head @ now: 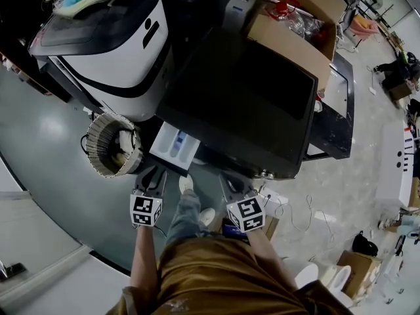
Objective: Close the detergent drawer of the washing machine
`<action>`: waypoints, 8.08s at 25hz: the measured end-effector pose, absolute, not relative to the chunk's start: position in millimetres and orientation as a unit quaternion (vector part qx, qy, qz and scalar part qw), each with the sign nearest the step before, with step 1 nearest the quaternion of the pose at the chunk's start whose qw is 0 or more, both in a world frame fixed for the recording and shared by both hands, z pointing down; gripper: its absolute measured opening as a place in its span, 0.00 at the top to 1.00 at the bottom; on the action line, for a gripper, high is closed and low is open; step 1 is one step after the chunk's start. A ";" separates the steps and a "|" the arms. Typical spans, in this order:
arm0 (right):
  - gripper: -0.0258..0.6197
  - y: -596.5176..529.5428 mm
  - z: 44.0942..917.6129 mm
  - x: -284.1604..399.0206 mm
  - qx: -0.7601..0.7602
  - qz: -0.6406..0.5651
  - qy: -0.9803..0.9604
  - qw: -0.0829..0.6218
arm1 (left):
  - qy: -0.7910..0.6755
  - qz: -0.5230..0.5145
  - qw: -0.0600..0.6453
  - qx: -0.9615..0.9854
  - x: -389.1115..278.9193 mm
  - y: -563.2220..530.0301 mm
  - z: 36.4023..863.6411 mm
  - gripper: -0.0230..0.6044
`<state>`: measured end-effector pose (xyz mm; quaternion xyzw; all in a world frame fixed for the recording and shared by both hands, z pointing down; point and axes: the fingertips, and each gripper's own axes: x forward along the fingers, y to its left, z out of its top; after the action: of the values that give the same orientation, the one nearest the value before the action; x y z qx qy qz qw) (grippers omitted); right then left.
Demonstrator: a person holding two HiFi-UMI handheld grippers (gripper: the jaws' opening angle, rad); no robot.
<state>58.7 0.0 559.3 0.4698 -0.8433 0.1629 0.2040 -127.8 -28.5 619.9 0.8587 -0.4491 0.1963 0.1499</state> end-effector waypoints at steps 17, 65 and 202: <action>0.94 -11.4 573.3 55.8 0.456 0.172 -0.846 0.215 | -0.440 0.206 0.153 0.861 -128.9 -37.0 632.4 0.77; 0.94 -30.2 570.2 50.1 0.457 0.176 -0.847 0.206 | -0.416 0.213 0.150 0.871 -123.2 -44.3 631.5 0.75; 0.94 -96.3 574.4 75.2 0.498 0.197 -0.819 0.204 | -0.363 0.217 0.154 0.893 -70.2 -149.5 629.3 0.76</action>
<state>75.2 -96.3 574.4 0.4984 -0.8194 0.1965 0.2038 -70.2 -149.5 629.3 0.8932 -0.3626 0.2169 0.1536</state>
